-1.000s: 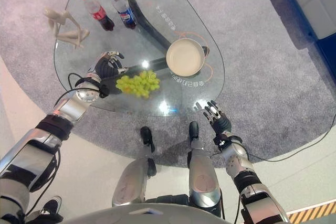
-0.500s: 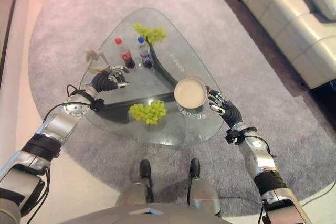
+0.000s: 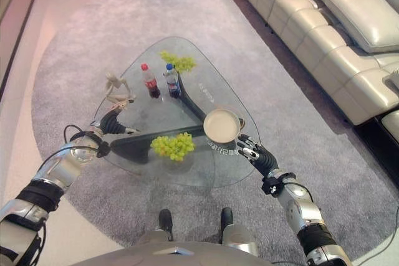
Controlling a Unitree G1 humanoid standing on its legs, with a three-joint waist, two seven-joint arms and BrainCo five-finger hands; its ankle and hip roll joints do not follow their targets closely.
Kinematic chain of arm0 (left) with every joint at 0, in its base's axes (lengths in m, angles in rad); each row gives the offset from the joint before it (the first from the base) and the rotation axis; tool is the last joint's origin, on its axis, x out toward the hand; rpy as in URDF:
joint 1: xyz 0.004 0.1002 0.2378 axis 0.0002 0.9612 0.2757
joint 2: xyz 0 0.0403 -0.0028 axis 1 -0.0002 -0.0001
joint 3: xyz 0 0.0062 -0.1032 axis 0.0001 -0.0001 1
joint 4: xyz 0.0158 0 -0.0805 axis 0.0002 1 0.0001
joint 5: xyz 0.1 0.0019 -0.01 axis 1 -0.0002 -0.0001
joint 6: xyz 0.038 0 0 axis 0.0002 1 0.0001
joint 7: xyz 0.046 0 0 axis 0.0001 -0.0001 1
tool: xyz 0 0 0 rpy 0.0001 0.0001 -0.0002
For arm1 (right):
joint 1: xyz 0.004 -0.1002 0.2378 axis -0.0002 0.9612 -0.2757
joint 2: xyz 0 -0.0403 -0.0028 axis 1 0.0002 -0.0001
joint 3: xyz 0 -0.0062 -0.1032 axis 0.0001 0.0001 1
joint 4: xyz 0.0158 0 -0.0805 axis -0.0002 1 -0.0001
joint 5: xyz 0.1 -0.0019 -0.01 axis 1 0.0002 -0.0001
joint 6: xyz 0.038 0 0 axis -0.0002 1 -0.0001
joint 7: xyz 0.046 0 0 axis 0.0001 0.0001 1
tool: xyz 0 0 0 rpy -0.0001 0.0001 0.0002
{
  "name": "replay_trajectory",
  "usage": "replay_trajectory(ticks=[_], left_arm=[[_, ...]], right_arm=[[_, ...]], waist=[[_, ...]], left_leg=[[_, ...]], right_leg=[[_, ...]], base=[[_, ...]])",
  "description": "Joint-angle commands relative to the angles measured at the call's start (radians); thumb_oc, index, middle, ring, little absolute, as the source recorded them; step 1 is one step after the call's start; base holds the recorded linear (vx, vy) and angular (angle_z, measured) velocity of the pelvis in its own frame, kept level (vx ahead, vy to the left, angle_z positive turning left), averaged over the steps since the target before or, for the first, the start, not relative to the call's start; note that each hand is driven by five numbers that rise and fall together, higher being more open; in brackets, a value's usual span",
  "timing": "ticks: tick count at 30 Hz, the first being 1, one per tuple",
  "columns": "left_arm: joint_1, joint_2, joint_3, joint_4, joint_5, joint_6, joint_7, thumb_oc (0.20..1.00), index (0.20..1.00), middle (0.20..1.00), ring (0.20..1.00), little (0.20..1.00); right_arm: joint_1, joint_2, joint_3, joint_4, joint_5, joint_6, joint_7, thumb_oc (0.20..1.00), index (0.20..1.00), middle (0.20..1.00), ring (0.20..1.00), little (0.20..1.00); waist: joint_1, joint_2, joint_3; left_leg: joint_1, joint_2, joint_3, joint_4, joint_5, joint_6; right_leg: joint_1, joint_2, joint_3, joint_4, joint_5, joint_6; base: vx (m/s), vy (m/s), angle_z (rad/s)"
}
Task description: Pick up fruits into the plate
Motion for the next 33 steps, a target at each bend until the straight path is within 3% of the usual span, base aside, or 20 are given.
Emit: replay_trajectory(ticks=[1,6,10,25,29,33], left_arm=[[-0.252,0.049,-0.051,0.125,0.052,0.004,0.113,1.000,1.000,1.000,1.000,1.000],[-0.447,0.015,-0.159,0.285,0.092,0.050,0.154,1.000,1.000,1.000,1.000,1.000],[-0.529,-0.008,-0.209,0.348,0.108,0.069,0.170,1.000,1.000,1.000,1.000,1.000],[-0.800,-0.111,-0.400,0.534,0.200,0.221,0.217,1.000,1.000,1.000,1.000,1.000],[-0.834,-0.131,-0.441,0.578,0.226,0.271,0.187,1.000,1.000,1.000,1.000,1.000],[-0.838,-0.156,-0.461,0.605,0.157,0.291,0.145,1.000,1.000,1.000,1.000,1.000]], right_arm=[[-0.144,-0.028,0.041,-0.016,0.103,-0.074,-0.028,1.000,1.000,1.000,1.000,1.000],[-0.231,0.002,0.071,0.053,0.193,-0.095,-0.042,1.000,1.000,1.000,1.000,1.000],[-0.266,0.021,0.083,0.089,0.216,-0.104,-0.041,1.000,1.000,1.000,1.000,1.000],[-0.312,0.075,0.129,0.112,0.343,-0.148,-0.019,1.000,1.000,1.000,1.000,1.000],[-0.311,0.082,0.125,0.101,0.373,-0.149,-0.007,1.000,1.000,1.000,1.000,1.000],[-0.307,0.091,0.125,0.091,0.385,-0.154,-0.005,1.000,1.000,1.000,1.000,1.000]], waist=[[-0.019,0.010,0.168],[-0.055,0.003,0.272],[-0.071,0.002,0.304],[-0.140,-0.017,0.304],[-0.153,-0.019,0.304],[-0.162,-0.021,0.304]], left_leg=[[-0.016,-0.045,0.025,0.050,-0.138,0.044],[-0.098,-0.048,0.041,0.061,-0.117,0.039],[-0.132,-0.051,0.046,0.065,-0.109,0.036],[-0.361,-0.045,0.055,0.085,-0.062,0.007],[-0.394,-0.043,0.053,0.082,-0.051,-0.002],[-0.421,-0.039,0.054,0.081,-0.044,-0.009]], right_leg=[[-0.061,0.011,0.000,0.100,-0.065,0.008],[-0.158,0.020,0.017,0.118,-0.048,0.005],[-0.207,0.026,0.025,0.133,-0.041,0.004],[-0.474,0.065,0.057,0.191,-0.021,-0.009],[-0.512,0.073,0.062,0.196,-0.015,-0.009],[-0.541,0.072,0.063,0.195,-0.008,-0.009]], base=[[-0.40,0.012,-0.21],[-0.22,0.018,-0.11],[-0.11,0.019,-0.10],[-0.08,-0.038,-0.06],[-0.04,-0.036,-0.08],[-0.03,-0.032,-0.04]])
